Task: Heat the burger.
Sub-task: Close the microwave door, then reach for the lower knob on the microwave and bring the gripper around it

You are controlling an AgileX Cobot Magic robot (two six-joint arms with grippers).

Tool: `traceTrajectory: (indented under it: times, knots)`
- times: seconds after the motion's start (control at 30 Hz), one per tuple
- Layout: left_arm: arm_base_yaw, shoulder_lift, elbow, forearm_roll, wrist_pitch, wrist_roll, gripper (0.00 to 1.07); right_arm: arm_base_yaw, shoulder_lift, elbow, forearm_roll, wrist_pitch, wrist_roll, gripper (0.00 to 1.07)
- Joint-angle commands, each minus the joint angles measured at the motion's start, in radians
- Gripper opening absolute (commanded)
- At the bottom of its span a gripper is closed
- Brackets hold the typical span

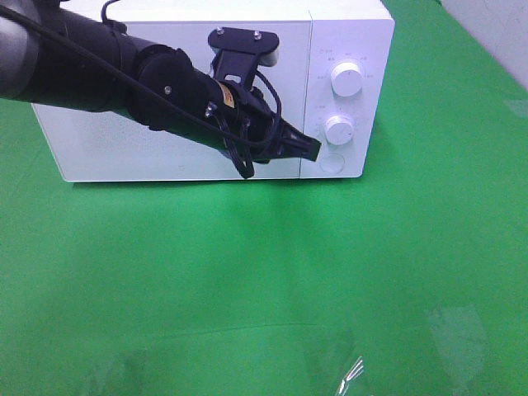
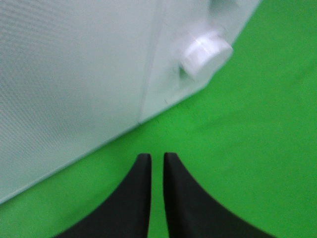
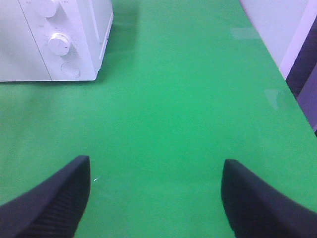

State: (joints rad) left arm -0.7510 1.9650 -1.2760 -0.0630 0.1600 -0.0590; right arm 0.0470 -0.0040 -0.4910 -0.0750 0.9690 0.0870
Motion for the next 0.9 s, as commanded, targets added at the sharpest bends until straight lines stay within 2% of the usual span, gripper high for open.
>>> traceTrajectory:
  times: [0.03,0.07,0.1,0.13,0.17,0.2,0.3,0.37,0.43,0.47,0.53,0.7,0.77,0.8,0.83,0.9]
  knots:
    - [-0.029,-0.044,-0.006,-0.004,0.191,-0.004,0.38,-0.009,-0.026,0.003,0.003,-0.009,0.0,0.72]
    - [-0.029,-0.044,-0.006,-0.004,0.191,-0.004,0.38,-0.009,-0.026,0.003,0.003,-0.009,0.0,0.72]
    - [-0.032,-0.053,-0.006,-0.011,0.262,-0.005,0.62,-0.009,-0.026,0.003,0.003,-0.009,0.0,0.72]
    - [-0.038,-0.06,-0.006,-0.027,0.347,-0.021,0.93,-0.009,-0.026,0.003,0.003,-0.009,0.0,0.72]
    - [-0.038,-0.06,-0.006,-0.027,0.347,-0.021,0.93,-0.009,-0.026,0.003,0.003,-0.009,0.0,0.72]
    - [-0.038,-0.065,-0.006,-0.041,0.434,-0.024,1.0,-0.009,-0.026,0.003,0.003,-0.009,0.0,0.72]
    - [-0.038,-0.066,-0.006,-0.048,0.474,-0.028,0.99,-0.009,-0.026,0.003,0.002,-0.009,0.0,0.72]
    - [-0.038,-0.082,-0.006,-0.078,0.625,-0.06,0.98,-0.009,-0.026,0.003,0.002,-0.009,0.0,0.72]
    - [-0.038,-0.087,-0.006,-0.087,0.667,-0.065,0.98,-0.009,-0.026,0.003,0.002,-0.009,0.0,0.72]
    - [-0.038,-0.087,-0.006,-0.087,0.667,-0.065,0.98,-0.009,-0.026,0.003,0.002,-0.009,0.0,0.72]
    - [-0.038,-0.126,-0.006,-0.107,0.8,-0.061,0.98,-0.009,-0.026,0.003,0.002,-0.009,0.001,0.72]
    - [-0.037,-0.165,-0.006,-0.095,0.872,-0.061,0.98,-0.009,-0.026,0.003,0.002,-0.009,0.001,0.72]
    - [-0.029,-0.225,-0.006,-0.033,0.953,-0.087,0.98,-0.009,-0.026,0.003,0.002,-0.009,0.001,0.72]
    - [-0.029,-0.225,-0.006,-0.033,0.953,-0.087,0.98,-0.009,-0.026,0.003,0.002,-0.009,0.001,0.72]
    - [-0.012,-0.256,-0.006,0.011,0.989,-0.114,0.98,-0.009,-0.026,0.003,0.002,-0.009,0.001,0.72]
    - [-0.001,-0.268,-0.006,0.024,1.004,-0.12,0.98,-0.009,-0.026,0.003,0.002,-0.009,0.001,0.72]
